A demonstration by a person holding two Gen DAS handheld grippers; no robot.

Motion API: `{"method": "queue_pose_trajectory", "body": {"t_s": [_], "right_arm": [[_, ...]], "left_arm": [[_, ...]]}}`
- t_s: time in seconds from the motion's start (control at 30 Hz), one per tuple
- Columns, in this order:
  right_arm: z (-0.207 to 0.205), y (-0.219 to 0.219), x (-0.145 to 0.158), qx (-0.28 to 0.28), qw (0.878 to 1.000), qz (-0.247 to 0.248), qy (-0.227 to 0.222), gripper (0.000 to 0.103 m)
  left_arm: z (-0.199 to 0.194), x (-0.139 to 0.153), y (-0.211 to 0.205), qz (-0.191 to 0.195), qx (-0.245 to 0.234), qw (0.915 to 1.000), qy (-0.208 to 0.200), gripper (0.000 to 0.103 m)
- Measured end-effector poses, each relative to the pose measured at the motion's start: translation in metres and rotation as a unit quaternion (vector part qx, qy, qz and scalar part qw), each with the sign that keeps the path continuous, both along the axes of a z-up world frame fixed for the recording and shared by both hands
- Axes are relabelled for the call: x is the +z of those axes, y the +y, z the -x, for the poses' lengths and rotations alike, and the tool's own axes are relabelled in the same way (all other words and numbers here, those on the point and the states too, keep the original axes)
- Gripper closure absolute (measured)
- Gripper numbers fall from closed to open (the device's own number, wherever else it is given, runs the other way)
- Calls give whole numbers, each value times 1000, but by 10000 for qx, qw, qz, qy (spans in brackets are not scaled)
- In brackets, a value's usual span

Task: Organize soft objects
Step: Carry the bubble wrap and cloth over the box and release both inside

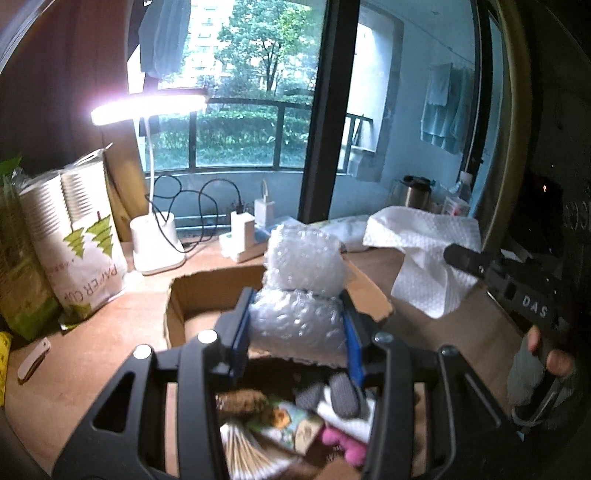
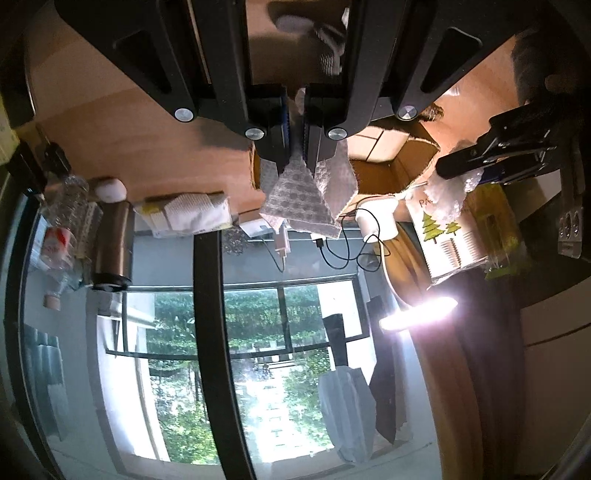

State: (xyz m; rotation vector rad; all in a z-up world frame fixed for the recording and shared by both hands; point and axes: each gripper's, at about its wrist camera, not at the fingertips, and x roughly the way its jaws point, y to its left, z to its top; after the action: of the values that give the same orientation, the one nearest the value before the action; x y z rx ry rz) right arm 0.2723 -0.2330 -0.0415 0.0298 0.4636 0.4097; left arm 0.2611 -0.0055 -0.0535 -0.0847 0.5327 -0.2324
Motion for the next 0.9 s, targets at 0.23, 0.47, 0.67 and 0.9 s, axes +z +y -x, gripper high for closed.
{"method": "queue_pose_trajectory", "body": {"t_s": [0.23, 0.47, 0.67, 0.9], "right_arm": [[-25, 11, -5, 174, 9998, 3, 24, 97], [-49, 23, -24, 321, 9991, 13, 262, 97], [-69, 27, -47, 346, 9977, 15, 577, 97], [-86, 34, -71, 406, 9950, 87, 909, 97]], "left_arm": [[-27, -9, -8, 14, 8, 10000, 47, 59], [-52, -29, -15, 19, -32, 9995, 307, 59], [-71, -53, -24, -22, -64, 9981, 608, 59], [-84, -76, -25, 7, -67, 9954, 959, 58]]}}
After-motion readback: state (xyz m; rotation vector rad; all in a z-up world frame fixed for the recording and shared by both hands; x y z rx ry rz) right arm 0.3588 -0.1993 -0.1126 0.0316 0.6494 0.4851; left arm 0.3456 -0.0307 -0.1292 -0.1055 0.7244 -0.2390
